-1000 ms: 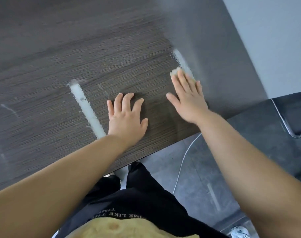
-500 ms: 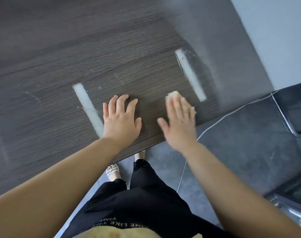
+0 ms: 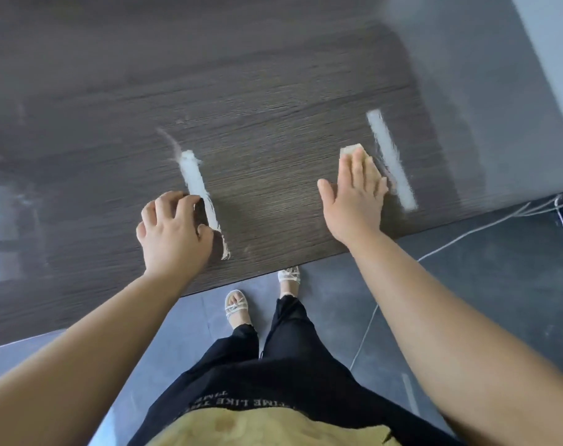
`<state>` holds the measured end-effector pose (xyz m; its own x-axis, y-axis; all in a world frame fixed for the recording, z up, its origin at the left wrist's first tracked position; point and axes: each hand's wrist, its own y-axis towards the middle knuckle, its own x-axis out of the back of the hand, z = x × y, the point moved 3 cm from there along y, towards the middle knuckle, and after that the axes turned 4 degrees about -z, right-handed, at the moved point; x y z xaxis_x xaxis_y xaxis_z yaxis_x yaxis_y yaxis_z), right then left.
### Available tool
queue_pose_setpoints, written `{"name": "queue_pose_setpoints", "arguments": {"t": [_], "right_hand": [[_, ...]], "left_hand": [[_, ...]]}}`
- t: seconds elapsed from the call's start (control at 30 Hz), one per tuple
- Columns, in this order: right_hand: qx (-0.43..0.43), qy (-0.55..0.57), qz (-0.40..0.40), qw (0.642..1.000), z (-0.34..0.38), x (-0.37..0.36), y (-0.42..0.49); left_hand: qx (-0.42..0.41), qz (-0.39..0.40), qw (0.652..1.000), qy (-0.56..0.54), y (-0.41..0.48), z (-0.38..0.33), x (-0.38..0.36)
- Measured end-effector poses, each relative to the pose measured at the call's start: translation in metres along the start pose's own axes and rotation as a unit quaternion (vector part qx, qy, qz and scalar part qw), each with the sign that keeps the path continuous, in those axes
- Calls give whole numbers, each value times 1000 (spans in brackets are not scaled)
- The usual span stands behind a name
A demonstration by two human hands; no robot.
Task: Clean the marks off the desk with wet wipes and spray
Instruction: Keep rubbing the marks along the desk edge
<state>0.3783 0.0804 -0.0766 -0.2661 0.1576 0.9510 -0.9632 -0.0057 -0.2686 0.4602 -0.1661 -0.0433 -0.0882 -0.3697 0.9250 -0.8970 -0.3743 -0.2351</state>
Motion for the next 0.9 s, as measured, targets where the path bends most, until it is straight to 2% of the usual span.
{"name": "queue_pose_setpoints", "arguments": {"t": [0.07,0.17,0.23,0.33,0.37,0.47,0.6,0.73,0.9], "right_hand": [[109,-6,10,994,51,-18,-29],[347,17,58,936,104,-40,-85],[409,65,50,909,104,-43,-96],[354,209,32,911,93,-29,-90],[332,230,-4,915,91,-23,-87],[300,203,-137,922,100,-14,-86],[264,119,-136,947,125,-29,-97],[350,76,-129,925,135,-48,-121],[401,127,-181,889,131,-51,-126]], "left_hand": [[0,1,1000,-4,-7,9,-1],[-6,1,1000,-9,-14,19,0],[-7,-1,1000,-16,-15,27,2],[-12,1,1000,-29,-18,37,6],[-13,2,999,-33,-18,39,6],[-13,1,999,-46,-19,46,9],[-20,5,998,-51,-24,55,11],[-36,13,998,-47,-25,61,10],[-42,19,998,-35,-24,63,7]]}}
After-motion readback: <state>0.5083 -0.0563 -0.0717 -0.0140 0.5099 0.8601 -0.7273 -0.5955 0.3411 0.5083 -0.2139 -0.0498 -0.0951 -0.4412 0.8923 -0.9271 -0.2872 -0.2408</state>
